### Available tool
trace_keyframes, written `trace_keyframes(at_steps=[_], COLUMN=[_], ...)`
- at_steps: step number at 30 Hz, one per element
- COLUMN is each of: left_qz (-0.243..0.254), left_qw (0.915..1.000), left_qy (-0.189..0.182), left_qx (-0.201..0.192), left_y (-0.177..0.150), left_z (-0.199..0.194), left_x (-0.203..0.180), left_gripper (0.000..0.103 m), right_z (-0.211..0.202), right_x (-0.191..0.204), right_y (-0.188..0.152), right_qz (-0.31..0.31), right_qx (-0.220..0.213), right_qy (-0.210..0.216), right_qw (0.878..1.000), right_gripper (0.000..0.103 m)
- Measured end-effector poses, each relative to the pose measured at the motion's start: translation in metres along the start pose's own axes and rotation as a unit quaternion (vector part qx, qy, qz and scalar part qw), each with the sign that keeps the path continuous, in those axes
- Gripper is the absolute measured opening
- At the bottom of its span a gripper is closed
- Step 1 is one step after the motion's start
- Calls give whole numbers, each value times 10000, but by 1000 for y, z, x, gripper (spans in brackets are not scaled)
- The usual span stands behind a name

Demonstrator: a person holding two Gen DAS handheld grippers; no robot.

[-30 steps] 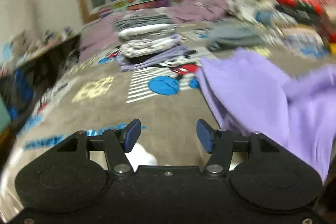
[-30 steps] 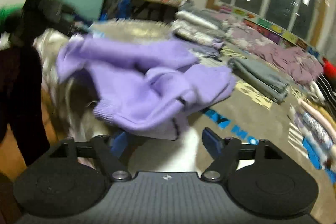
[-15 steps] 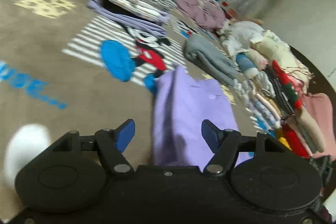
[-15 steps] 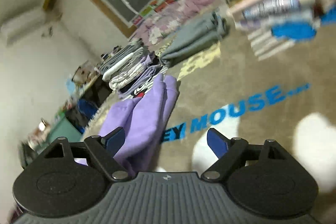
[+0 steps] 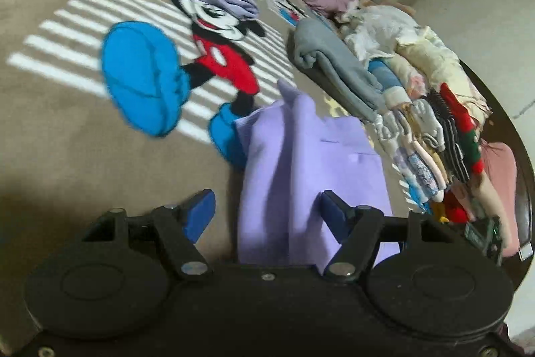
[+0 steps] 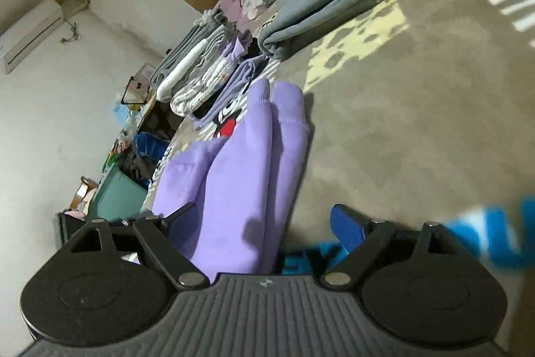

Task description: Fold clothes

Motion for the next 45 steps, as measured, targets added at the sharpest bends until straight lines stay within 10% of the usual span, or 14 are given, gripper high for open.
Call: trace_keyframes(at_steps=[9,17,28,35,39,42,45], left_qz=[195,592,1332,1389,1189,1054,1095], left_qw=[9988,9974,9872,9741,9819,9853,9826], left_qy=[-450,-412,-247,-146,303,654,836], left_qx=[44,-29,-839,-1779,-1446,-1174,-1244], left_y=[23,39,84,110,108,106,106], left_z=[31,46,56,55,68,77,68], left_x=[11,4,-18,-24,-8,3,7], left_gripper=[63,35,27,26,26,53,59], right_z=[52,76,59,52,60,79,92], right_x=[1,12,36,50,54,52,48], right_y=[35,40,67,103,123,131,130], right_qz=[43,-244,-439,-770,-853,-906,-1019], right_qx=[280,599,-34,-815,-1081,-1075,-1089], right_qy=[274,362,817,1058,1196,901,235], right_qw=[9992,9972,9957,9880,9832,9860,9885], right_gripper=[57,40,29,28,27,28,40])
Point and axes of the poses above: each gripper's, at about its wrist camera, not at the fingertips, and z roughly the way its jaws point, x to its left, y to its top, the point moved 4 cm from there along z, roughly the way its jaws point, and after that the axes turned 15 degrees about z, right-handed, at the moved point
